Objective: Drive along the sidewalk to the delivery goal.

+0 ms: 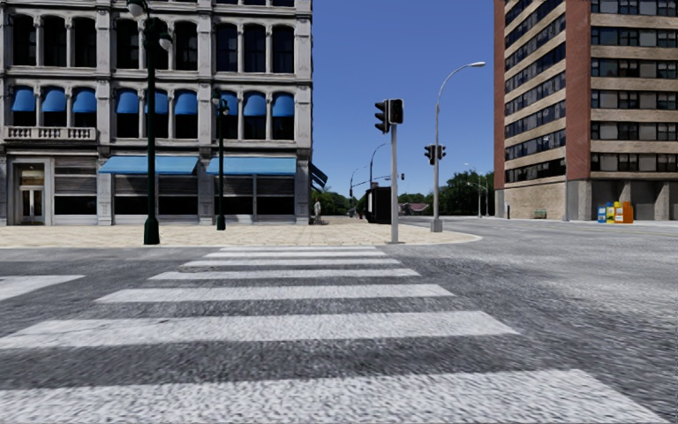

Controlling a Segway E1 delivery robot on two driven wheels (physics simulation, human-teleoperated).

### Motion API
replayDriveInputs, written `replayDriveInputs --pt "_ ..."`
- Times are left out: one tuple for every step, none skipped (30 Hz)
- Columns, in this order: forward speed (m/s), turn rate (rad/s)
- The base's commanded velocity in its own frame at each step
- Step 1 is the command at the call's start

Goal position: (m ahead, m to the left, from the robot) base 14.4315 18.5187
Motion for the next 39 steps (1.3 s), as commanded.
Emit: replayDriveInputs --pt "1.97 0.0" --pt "1.97 0.0" --pt "1.97 0.05" --pt "1.97 0.08" --pt "1.97 0.13" --pt "1.97 0.13" --pt "1.97 0.16" --pt "1.97 0.17" --pt "1.97 0.17" --pt "1.97 0.17" --pt "1.97 0.17" --pt "1.97 0.17" --pt "1.97 0.17" --pt "1.97 0.17" --pt "1.97 0.17" --pt "1.97 0.17" --pt "1.97 0.17" --pt "1.97 0.17" --pt "1.97 0.17" --pt "1.97 0.17" --pt "1.97 0.17" --pt "1.97 0.17" --pt "1.97 0.17" --pt "1.97 0.17" --pt "1.97 0.17" --pt "1.97 0.17" --pt "1.97 0.17" --pt "1.97 0.17" --pt "1.97 0.17" --pt "1.97 0.17" --pt "1.97 0.17" --pt "1.97 0.17" --pt "1.97 0.17" --pt "1.97 0.18" --pt "1.97 0.18" --pt "1.97 0.18" --pt "1.97 0.18" --pt "1.97 0.18" --pt "1.97 0.18"
